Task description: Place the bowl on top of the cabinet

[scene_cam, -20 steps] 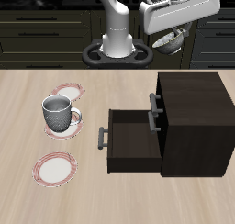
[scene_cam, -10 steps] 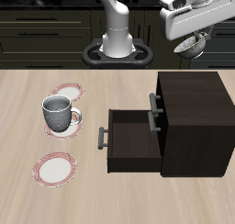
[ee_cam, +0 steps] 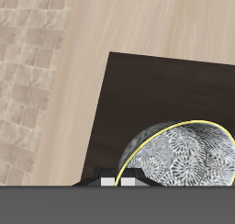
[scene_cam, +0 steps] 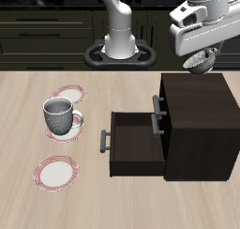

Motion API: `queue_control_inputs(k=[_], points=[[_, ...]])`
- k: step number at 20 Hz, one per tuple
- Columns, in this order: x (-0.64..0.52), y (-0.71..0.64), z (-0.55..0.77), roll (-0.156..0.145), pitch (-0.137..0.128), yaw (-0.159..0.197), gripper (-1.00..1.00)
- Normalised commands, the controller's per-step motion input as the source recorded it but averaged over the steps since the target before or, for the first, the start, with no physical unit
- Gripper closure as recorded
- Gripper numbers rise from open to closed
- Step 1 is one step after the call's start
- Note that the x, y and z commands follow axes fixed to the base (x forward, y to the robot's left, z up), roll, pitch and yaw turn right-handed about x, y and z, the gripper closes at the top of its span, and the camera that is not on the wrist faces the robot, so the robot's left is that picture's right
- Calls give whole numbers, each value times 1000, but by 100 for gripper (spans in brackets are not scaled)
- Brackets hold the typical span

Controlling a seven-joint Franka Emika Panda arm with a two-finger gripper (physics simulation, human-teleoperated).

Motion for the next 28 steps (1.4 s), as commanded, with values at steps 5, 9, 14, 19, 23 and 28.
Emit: queue_control_inputs(k=[5, 9, 14, 19, 23, 28], points=[[118, -47, -226, -21, 18, 15, 100], [60, -54, -173, -30, 6, 12, 100], [139, -47, -209, -32, 21, 22, 100], [98, -113, -345, -41, 79, 1, 100], [-21, -24, -119, -15, 32, 0, -100], [-149, 39, 128, 48, -21, 9, -100]])
